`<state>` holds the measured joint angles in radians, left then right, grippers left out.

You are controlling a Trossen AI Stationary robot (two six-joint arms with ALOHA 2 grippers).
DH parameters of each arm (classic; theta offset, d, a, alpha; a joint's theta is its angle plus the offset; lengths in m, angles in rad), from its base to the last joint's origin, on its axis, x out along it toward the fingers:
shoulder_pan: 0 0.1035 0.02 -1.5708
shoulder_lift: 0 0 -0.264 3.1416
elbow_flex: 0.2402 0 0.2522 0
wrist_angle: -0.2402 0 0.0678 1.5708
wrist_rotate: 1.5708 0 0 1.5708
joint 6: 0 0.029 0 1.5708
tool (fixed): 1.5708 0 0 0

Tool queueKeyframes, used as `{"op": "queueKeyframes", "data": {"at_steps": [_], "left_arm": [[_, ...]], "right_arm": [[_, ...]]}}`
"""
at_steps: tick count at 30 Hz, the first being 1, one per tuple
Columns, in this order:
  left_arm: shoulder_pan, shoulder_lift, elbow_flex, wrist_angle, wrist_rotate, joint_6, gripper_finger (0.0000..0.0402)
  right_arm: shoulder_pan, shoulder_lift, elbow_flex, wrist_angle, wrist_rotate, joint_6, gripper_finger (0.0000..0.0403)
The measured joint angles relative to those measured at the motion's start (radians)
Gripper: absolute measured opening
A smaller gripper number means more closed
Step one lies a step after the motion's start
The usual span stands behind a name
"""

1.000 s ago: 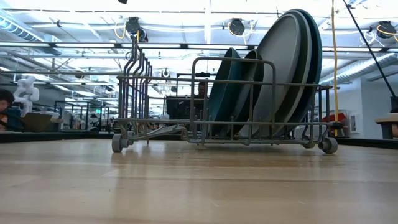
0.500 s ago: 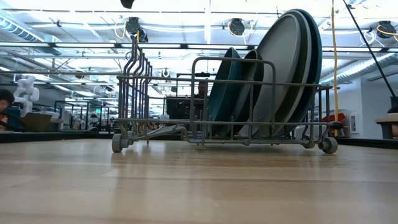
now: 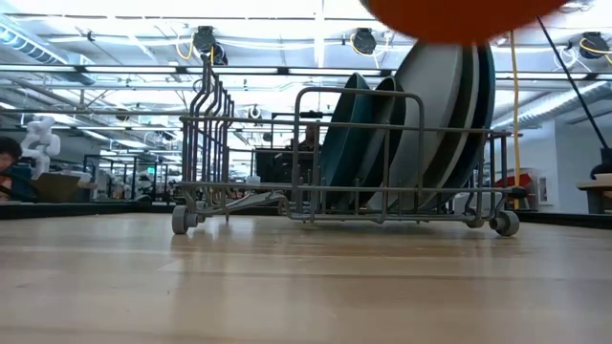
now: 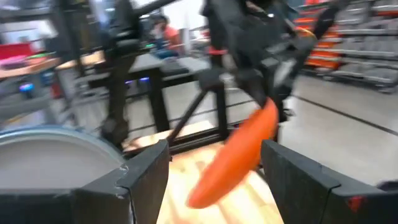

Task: Sort dishes
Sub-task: Put the orange plate into the dish rack

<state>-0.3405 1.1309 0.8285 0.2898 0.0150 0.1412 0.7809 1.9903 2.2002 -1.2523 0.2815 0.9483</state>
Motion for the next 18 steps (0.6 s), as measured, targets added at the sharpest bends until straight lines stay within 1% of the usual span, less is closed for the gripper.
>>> {"op": "queueKeyframes", "data": {"at_steps": [3, 5, 9, 18], "left_arm": [[0.0, 0.0, 0.01, -0.004, 0.059, 0.022, 0.0251], [0.0, 0.0, 0.019, -0.026, 0.099, 0.023, 0.0251], [0.0, 0.0, 0.043, -0.119, 0.226, 0.024, 0.0251], [0.028, 0.0, 0.045, -0.149, 0.201, 0.057, 0.0251]], "right_arm": [[-0.013, -0.007, 0.072, 0.0, 0.053, -0.183, 0.0002], [-0.031, -0.01, 0.101, 0.002, 0.059, -0.279, 0.0001], [-0.075, -0.006, 0.101, 0.019, 0.046, -0.405, 0.0001], [-0.156, -0.006, 0.098, 0.123, -0.066, -0.581, 0.0001]]}}
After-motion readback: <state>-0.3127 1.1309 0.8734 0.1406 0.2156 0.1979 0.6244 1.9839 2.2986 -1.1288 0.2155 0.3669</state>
